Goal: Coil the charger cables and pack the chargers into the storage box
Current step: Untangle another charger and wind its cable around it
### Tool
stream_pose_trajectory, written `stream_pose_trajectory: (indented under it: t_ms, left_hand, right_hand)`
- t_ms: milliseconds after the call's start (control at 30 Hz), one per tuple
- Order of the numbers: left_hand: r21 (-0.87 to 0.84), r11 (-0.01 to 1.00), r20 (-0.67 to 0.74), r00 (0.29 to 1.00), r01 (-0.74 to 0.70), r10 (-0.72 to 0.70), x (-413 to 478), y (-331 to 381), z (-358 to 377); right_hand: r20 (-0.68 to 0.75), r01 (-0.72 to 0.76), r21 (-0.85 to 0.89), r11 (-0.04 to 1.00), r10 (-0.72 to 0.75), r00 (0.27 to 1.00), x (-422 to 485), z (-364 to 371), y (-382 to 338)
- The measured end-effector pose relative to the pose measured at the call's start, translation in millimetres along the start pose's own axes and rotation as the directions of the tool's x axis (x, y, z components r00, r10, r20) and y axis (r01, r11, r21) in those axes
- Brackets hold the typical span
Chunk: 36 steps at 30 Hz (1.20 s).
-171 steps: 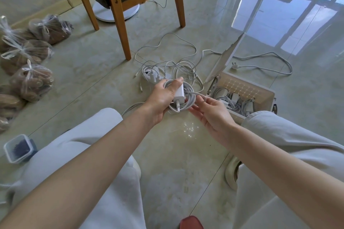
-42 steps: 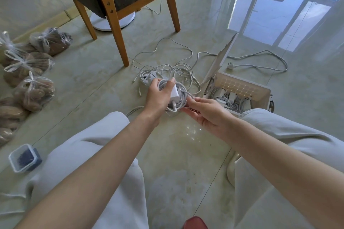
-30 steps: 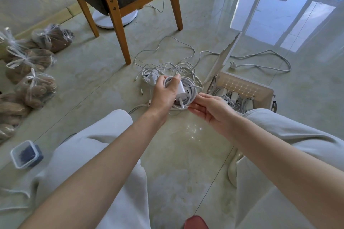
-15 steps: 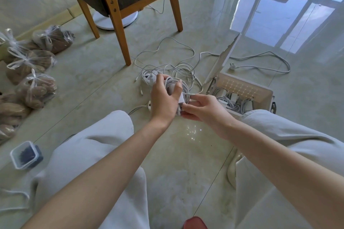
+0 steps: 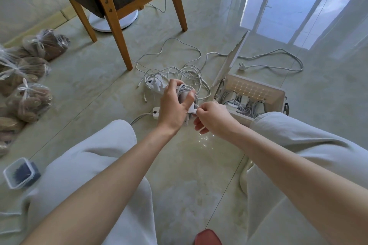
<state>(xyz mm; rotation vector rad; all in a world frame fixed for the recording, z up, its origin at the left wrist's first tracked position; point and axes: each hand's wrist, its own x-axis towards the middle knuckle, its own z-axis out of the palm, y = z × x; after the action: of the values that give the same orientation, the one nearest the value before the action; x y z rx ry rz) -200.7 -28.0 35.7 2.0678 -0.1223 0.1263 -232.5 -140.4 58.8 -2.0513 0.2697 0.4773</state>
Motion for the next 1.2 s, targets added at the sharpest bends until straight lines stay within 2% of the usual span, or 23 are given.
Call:
stream_pose_trajectory:
  t_ms: [200,400,633,767,867,967,1033,1133,1200]
  left_hand:
    - [-0.015,0.999,-0.02,0.999,0.031,-0.032,3.0,-4.5,0.9]
    - [-0.024,0.993,-0.085,0.99,0.114,-0.116,13.8,-15.2,-10.1]
    - [-0.222,0.935,-0.111,0.946,0.275,-0.305,15.1,-8.1,-9.4]
    - [-0.329,0.892,-0.141,0.918,0.309,-0.37,20.5,-4.6,-8.2]
    - [-0.256,0.944,-0.149,0.957,0.207,-0.25,19.7,4.9,-2.5]
    - [-0.127,0.99,-0.148,0.985,0.066,-0.084,16.3,17.1,2.4]
    - [-0.087,0.996,-0.142,0.99,0.011,-0.023,16.1,22.0,2.4]
    - [-0.068,0.998,-0.097,0.995,-0.02,0.013,15.2,24.5,1.7]
    - [-0.072,0.997,-0.051,0.998,-0.036,0.032,12.9,24.7,1.7]
  right_hand:
    - [0.018,0.065,-0.158,0.985,-0.063,0.998,1.2,-2.7,3.2]
    - [0.07,0.166,-0.197,0.966,-0.155,0.985,-5.3,-9.4,3.1]
    - [0.082,0.301,-0.276,0.913,-0.289,0.954,-14.1,-4.2,8.7]
    - [0.073,0.3,-0.39,0.871,-0.295,0.953,-18.3,-5.9,9.3]
    - [0.082,0.219,-0.477,0.851,-0.204,0.975,-18.8,-9.4,9.6]
    - [0.121,0.092,-0.328,0.94,-0.055,0.991,-14.2,-18.0,2.5]
    - [0.1,0.049,-0.266,0.963,-0.023,0.995,-7.8,-27.5,-2.3]
    - [0.086,0.051,-0.438,0.898,-0.014,0.996,2.9,-39.3,-3.0]
    - [0.077,0.028,-0.445,0.895,0.007,0.997,6.3,-39.8,-5.4]
